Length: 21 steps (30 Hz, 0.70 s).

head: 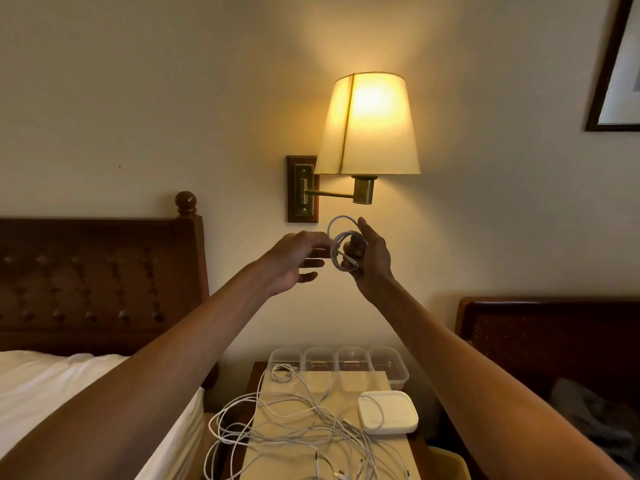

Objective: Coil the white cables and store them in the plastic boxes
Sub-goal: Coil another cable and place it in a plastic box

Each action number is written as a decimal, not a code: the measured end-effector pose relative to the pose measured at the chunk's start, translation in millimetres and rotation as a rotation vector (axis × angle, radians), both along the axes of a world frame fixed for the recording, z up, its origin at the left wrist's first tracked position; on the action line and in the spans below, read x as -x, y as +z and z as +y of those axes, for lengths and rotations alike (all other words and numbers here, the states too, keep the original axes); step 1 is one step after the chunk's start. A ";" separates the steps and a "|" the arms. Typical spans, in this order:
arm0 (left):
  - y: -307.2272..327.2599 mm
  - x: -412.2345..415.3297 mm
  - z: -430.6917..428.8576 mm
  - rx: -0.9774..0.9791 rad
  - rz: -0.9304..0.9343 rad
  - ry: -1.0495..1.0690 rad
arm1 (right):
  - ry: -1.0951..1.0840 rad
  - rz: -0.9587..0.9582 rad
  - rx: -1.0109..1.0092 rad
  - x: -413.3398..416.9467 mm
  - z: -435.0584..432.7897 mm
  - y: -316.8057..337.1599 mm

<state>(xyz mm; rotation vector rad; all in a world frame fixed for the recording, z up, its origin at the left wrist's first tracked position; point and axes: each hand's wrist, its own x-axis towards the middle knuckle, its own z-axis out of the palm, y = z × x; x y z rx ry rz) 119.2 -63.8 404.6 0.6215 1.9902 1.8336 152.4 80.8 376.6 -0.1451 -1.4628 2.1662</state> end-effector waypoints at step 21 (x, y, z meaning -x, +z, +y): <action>5.2 -9.6 7.9 0.213 0.103 -0.040 | -0.104 0.019 -0.018 -5.1 -14.8 3.5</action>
